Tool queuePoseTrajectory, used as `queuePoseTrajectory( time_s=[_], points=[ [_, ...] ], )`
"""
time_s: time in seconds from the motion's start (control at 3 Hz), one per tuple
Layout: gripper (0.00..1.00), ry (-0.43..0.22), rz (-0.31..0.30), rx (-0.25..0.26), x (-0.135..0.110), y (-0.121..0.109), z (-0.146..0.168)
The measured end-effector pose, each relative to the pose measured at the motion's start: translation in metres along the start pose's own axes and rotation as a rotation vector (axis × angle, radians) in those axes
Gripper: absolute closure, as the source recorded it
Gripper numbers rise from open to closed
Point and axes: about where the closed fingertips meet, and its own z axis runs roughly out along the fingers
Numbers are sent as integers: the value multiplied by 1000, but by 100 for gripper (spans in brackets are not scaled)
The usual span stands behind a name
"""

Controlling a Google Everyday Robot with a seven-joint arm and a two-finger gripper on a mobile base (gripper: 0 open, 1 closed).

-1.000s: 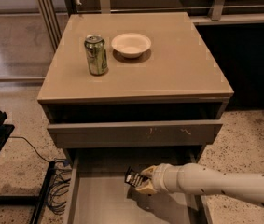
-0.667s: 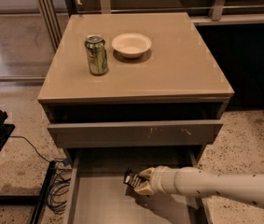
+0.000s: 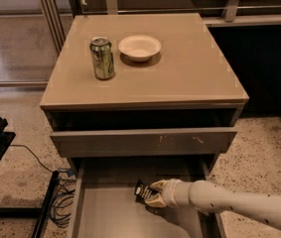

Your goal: Place rxbar chocolate into middle drawer

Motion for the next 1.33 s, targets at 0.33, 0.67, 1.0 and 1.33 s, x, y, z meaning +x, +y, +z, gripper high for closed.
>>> queuePoseTrajectory(
  time_s=[0.33, 0.67, 1.0, 1.33],
  points=[
    [89, -2, 27, -11, 21, -8, 2],
    [72, -3, 29, -12, 22, -8, 3],
    [48, -3, 29, -12, 22, -8, 3],
    [25, -3, 29, -13, 22, -8, 3]
  ],
)
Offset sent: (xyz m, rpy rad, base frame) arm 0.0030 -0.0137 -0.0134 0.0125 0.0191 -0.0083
